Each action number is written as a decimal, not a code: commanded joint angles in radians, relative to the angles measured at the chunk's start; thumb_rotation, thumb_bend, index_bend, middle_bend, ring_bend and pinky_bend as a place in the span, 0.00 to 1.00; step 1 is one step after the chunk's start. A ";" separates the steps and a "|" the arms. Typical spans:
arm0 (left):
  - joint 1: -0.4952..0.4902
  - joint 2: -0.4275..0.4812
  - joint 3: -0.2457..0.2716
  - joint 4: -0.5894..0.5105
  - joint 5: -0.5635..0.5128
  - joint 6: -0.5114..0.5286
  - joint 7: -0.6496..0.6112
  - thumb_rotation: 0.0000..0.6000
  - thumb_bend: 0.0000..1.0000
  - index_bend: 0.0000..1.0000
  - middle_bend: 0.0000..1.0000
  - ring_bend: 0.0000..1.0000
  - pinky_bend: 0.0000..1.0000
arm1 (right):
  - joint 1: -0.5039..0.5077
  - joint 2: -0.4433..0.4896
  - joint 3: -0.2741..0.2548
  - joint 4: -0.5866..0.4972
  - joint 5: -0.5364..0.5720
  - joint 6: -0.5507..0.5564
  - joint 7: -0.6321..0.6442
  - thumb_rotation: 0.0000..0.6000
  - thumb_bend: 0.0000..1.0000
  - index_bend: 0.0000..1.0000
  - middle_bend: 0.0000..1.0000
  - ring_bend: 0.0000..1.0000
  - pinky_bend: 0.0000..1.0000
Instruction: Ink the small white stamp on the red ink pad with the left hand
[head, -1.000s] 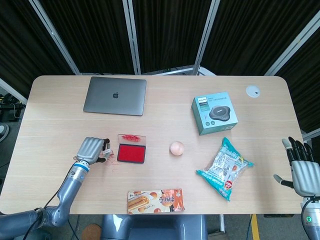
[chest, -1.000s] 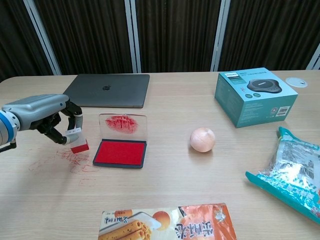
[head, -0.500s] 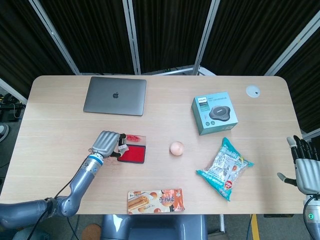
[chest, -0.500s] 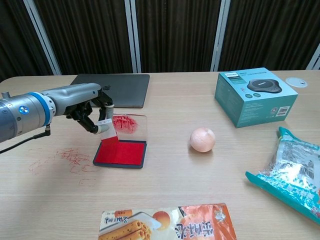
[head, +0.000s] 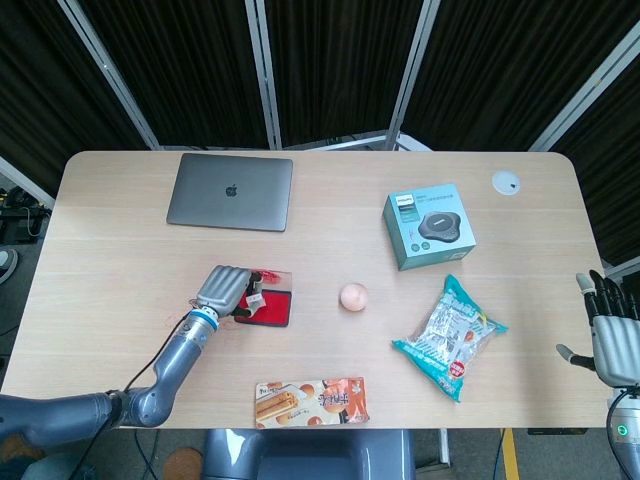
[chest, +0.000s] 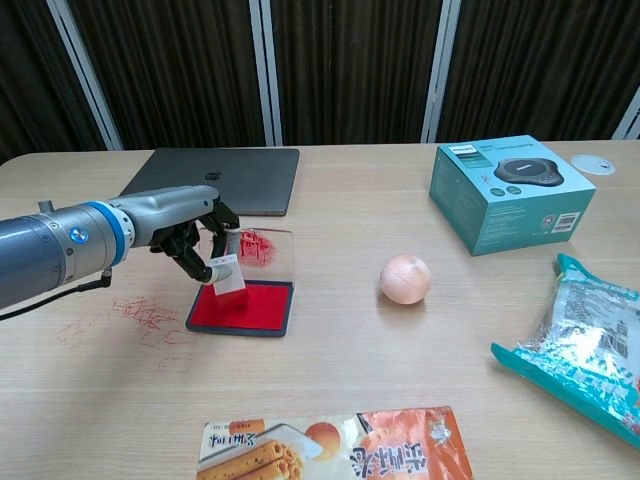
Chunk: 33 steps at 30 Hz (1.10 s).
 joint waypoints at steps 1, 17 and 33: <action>-0.007 -0.017 0.010 0.024 0.002 -0.006 -0.007 1.00 0.36 0.57 0.58 0.87 0.85 | 0.001 0.001 0.001 0.002 0.003 -0.003 0.001 1.00 0.00 0.00 0.00 0.00 0.00; -0.029 -0.097 0.042 0.122 -0.008 -0.011 -0.001 1.00 0.36 0.57 0.58 0.87 0.85 | 0.005 0.002 0.010 0.019 0.023 -0.016 0.021 1.00 0.00 0.00 0.00 0.00 0.00; -0.024 -0.080 0.038 0.084 -0.003 0.020 -0.003 1.00 0.36 0.58 0.58 0.87 0.85 | 0.004 0.006 0.009 0.017 0.018 -0.013 0.032 1.00 0.00 0.00 0.00 0.00 0.00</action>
